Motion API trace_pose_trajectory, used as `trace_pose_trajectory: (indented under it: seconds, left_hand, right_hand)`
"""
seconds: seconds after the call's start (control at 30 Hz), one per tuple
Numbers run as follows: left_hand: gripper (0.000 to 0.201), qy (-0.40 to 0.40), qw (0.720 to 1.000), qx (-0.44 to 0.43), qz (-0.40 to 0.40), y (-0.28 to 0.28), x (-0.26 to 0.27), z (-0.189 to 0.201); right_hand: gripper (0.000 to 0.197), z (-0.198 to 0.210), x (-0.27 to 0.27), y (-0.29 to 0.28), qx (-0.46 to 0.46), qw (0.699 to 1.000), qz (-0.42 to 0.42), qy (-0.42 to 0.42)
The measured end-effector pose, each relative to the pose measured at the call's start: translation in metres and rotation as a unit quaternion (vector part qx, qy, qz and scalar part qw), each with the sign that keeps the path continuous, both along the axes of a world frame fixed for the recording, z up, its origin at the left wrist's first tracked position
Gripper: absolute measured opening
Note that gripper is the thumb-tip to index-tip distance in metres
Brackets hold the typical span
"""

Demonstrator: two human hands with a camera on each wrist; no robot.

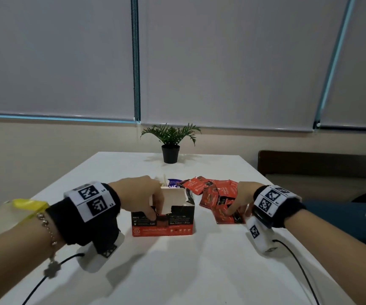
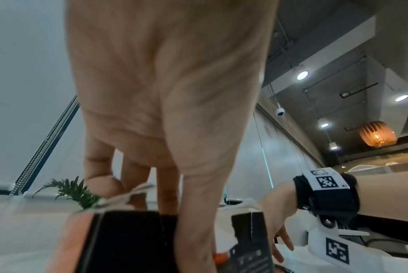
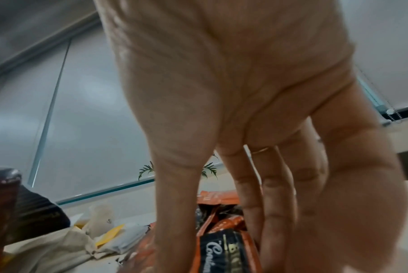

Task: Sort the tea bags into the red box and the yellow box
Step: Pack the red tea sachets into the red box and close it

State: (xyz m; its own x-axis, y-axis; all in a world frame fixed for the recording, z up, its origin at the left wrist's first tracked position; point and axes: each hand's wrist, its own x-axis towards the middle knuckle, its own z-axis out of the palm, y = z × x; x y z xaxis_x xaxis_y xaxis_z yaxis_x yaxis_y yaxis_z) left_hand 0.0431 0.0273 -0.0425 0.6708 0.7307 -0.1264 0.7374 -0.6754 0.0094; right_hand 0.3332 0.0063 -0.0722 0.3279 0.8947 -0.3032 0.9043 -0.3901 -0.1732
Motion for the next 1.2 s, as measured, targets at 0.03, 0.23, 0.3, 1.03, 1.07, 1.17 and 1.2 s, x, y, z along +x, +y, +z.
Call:
trace_pose_trajectory:
  seconds: [0.03,0.23,0.3,1.03,1.07,1.17,1.2]
  left_hand:
    - [0.016,-0.006,1.000,0.005,0.002,0.003,0.002,-0.001]
    - [0.015,-0.014,1.000,0.014,0.006,0.010,0.008,-0.001]
    - [0.019,-0.020,1.000,0.013,-0.008,0.010,0.006,-0.003]
    - [0.057,-0.315,0.944,0.022,-0.098,0.028,0.048,0.054]
    - [0.051,-0.319,0.942,0.020,-0.097,0.032,0.049,0.051]
    - [0.032,-0.313,0.945,0.030,-0.087,0.041,0.047,0.049]
    - [0.029,-0.320,0.944,0.022,-0.079,0.043,0.045,0.049]
  right_hand:
    - [0.068,-0.001,0.000,0.002,0.001,1.000,0.002,-0.004]
    - [0.052,0.005,0.001,0.002,-0.010,1.000,0.018,-0.013]
    - [0.031,0.013,0.003,0.001,-0.007,1.000,0.017,-0.011]
    - [0.009,0.105,-0.056,-0.012,0.353,0.863,0.210,0.295]
    - [0.008,0.103,-0.054,-0.011,0.350,0.861,0.214,0.301]
    - [0.012,0.095,-0.035,-0.001,0.334,0.878,0.184,0.291]
    - [0.014,0.091,-0.024,0.008,0.313,0.896,0.167,0.268]
